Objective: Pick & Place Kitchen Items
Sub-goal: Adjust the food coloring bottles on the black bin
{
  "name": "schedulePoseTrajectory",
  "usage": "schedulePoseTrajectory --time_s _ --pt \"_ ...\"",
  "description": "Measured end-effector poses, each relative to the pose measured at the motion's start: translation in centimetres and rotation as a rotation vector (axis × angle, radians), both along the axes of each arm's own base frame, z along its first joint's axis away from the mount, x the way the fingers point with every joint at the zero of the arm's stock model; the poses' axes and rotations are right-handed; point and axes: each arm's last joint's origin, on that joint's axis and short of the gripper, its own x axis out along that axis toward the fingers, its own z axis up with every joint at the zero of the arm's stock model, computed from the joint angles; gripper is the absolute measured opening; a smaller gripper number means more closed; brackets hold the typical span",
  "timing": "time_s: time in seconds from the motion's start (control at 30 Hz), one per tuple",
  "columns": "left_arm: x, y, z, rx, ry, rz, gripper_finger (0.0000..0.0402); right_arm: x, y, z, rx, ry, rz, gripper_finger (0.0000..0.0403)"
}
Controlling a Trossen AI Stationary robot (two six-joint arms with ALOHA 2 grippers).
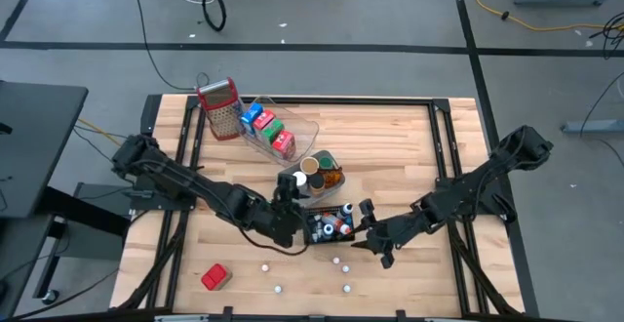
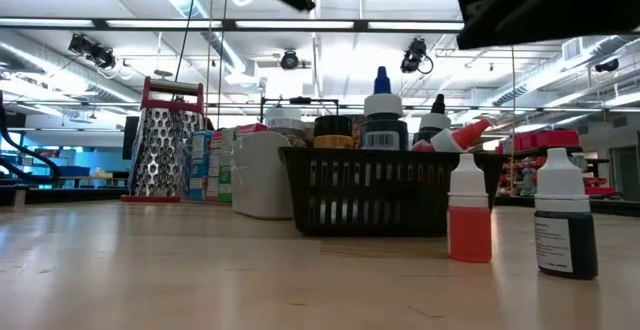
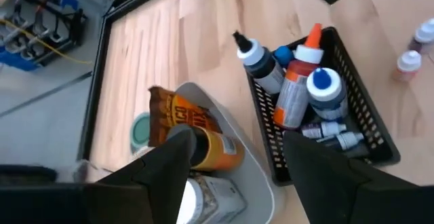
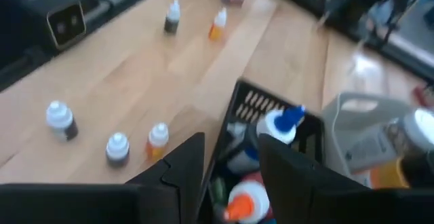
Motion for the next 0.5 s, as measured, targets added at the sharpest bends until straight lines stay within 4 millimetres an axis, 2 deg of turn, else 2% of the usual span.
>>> schedulePoseTrajectory --time_s 0.13,0.37,0.5 --pt "-1.4 0.6 -1.6 -0.054 -0.116 0.008 0.0245 -0.4 -0.2 -0.8 0.045 -0.066 -0.002 0.0149" --pt "-4.0 1.8 -4.4 -0.160 -0.310 -0.012 0.0245 -1.2 -1.4 -2.9 -0.027 -0.028 0.004 0.0149" --pt "-4.9 2.1 -5.2 -0.191 -0.357 -0.058 0.0245 -0.8 -2.0 -3.6 -0.009 -0.020 -0.003 0.0149"
